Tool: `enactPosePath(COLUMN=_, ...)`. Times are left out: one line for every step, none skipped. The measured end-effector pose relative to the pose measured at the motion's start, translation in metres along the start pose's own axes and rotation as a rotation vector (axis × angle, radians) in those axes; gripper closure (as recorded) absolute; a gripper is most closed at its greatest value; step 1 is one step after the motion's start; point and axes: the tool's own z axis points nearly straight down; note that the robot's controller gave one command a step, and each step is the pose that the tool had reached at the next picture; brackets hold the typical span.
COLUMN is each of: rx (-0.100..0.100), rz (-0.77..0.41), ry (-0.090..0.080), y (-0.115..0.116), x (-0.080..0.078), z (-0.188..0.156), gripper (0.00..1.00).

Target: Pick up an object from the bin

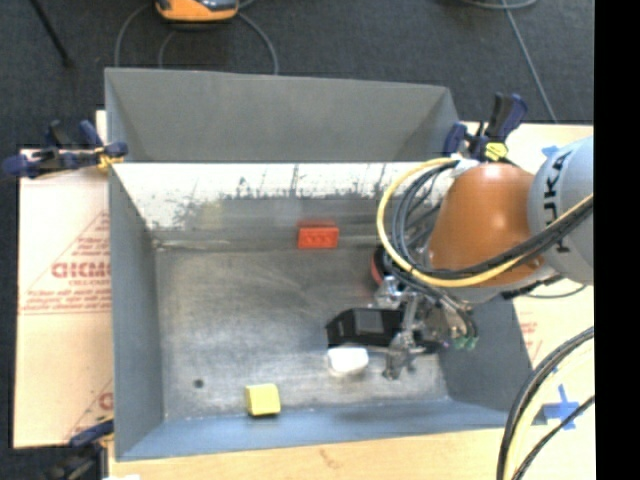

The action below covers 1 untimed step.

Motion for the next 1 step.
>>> enactPosePath(rx=0.001, rz=0.0, ry=-0.004, y=-0.0001, x=-0.0009, z=-0.0142, gripper=1.0)
